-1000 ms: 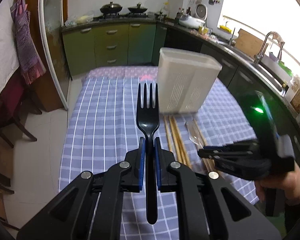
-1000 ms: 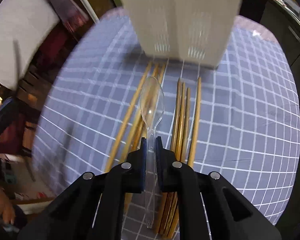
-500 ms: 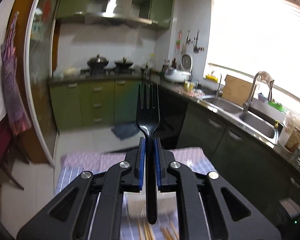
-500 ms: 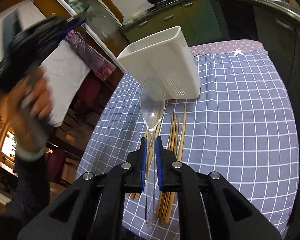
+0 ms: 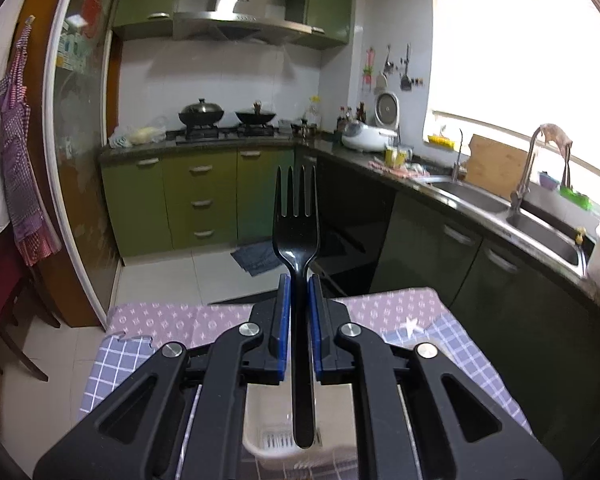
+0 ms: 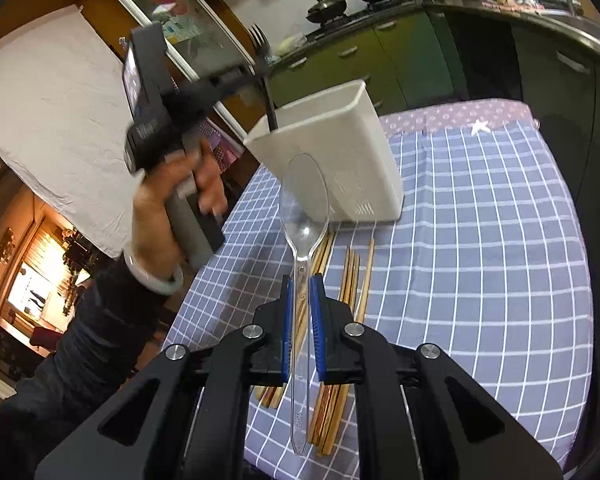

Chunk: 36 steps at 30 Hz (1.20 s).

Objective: Organize utensils
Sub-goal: 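Carry the fork into the white holder and release it while the right gripper lifts the spoon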

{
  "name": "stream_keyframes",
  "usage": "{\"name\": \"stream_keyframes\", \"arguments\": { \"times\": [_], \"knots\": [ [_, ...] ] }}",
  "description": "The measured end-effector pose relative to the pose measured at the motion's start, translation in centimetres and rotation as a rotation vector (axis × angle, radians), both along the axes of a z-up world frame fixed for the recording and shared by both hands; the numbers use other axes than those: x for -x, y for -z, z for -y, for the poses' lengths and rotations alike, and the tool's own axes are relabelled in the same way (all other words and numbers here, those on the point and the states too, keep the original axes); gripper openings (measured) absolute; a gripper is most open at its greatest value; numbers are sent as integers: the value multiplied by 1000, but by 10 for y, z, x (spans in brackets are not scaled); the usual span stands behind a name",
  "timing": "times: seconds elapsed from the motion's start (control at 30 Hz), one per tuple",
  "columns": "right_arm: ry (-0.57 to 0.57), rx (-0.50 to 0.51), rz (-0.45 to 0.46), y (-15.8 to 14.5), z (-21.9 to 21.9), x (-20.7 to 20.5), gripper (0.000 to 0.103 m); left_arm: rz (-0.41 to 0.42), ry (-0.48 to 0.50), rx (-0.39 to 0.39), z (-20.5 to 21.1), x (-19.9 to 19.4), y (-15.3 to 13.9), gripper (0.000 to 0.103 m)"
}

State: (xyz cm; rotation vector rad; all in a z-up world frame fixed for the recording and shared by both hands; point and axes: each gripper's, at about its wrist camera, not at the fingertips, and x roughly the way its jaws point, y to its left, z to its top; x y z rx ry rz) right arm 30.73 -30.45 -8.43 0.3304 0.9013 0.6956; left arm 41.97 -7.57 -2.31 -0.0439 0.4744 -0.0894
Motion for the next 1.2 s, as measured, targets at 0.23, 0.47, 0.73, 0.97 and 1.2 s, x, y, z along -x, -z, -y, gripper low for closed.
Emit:
{"name": "stream_keyframes", "arguments": {
  "times": [0.23, 0.47, 0.73, 0.97, 1.2],
  "knots": [
    [55, 51, 86, -38, -8, -29, 10, -67, 0, -28, -10, 12, 7, 9],
    [170, 64, 251, -93, -27, -79, 10, -85, 1, -18, -23, 20, -1, 11],
    [351, 93, 483, -121, -61, -134, 10, -125, 27, 11, -41, 57, -3, 12],
    [355, 175, 495, -85, -83, -163, 10, -96, 47, -26, -47, 82, -13, 17],
    [316, 231, 501, -56, -82, -128, 10, -171, 57, -8, -44, 86, -6, 17]
  ]
}}
